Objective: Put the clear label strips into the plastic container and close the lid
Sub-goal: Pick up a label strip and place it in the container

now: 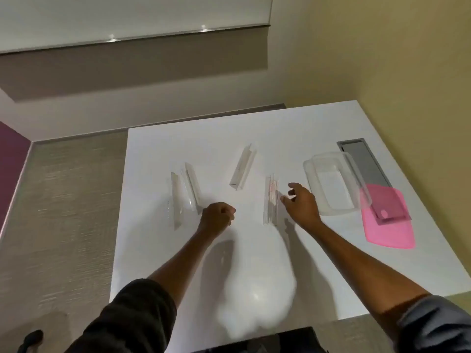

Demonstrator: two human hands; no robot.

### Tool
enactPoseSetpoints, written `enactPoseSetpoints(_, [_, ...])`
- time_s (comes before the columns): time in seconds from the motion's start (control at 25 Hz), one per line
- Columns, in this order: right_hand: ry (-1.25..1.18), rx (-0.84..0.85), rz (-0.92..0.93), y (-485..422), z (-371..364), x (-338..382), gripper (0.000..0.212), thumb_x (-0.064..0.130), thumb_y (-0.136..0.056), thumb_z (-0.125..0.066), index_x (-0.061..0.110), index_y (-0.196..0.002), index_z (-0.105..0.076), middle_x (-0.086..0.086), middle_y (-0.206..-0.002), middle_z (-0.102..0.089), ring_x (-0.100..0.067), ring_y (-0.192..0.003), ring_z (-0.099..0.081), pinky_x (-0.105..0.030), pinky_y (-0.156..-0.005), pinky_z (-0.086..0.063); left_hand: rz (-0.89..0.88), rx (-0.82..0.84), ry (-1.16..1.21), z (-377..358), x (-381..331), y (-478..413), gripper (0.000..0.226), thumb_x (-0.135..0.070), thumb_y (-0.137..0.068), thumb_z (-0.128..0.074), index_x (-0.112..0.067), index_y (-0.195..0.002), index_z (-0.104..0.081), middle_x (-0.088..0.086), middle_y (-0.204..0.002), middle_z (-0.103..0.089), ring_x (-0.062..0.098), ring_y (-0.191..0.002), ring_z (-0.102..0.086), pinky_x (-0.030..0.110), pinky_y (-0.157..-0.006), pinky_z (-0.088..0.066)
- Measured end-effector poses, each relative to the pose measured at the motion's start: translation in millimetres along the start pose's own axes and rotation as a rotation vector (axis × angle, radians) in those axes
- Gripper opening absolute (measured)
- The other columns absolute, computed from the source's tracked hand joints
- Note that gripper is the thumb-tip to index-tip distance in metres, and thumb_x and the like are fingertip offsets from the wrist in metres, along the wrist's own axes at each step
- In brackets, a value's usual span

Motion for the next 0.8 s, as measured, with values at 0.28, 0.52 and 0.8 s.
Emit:
enactPoseSetpoints(0.28, [-0.152,0.056,-0.235,-16,-27,-44,0.033,0.019,-0.094,-0.079,0.001,-0.120,-0.072,-0.016,-0.112,-0.076,-0.030,-0.101,-0.071,-0.035,-0.093,-0.054,0.112,0.150,0.049,-72,-9,-26,0.026,-0.016,-0.106,-0.061,-0.010,-0.126,-0.077,0.006,-0.120,-0.079,0.025,-0.100,-0.077,0.037,-0.094,-0.063])
enactPoseSetpoints(0.52, [-0.150,0.170,-0.284,-30,-69,-65,0.033,0.019,-0.094,-0.076,0.000,-0.069,-0.064,-0.018,-0.072,-0.065,-0.021,-0.069,-0.058,-0.037,-0.076,-0.054,0.164,0.200,0.027,-127,-10,-48,0.042,-0.012,-0.108,-0.055,-0.008,-0.149,-0.065,0.011,-0.150,-0.068,0.031,-0.135,-0.066,0.049,-0.118,-0.053])
enactPoseSetpoints(0.8, [-0.201,0.171,-0.293,-36,-87,-73,0.016,0.012,-0.094,-0.074,-0.002,-0.086,-0.075,-0.015,-0.088,-0.077,-0.028,-0.082,-0.070,-0.016,-0.059,-0.042,0.194,0.235,0.019,-149,-8,-60,0.041,-0.015,-0.108,-0.054,-0.010,-0.146,-0.069,0.011,-0.143,-0.072,0.030,-0.130,-0.068,0.051,-0.117,-0.054])
Point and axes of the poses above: each hand's wrist, its own y-axis away from the middle knuckle, its own z-axis out of the back of the hand, x = y × z, the point moved 8 cm from there along -y, towards the middle knuckle
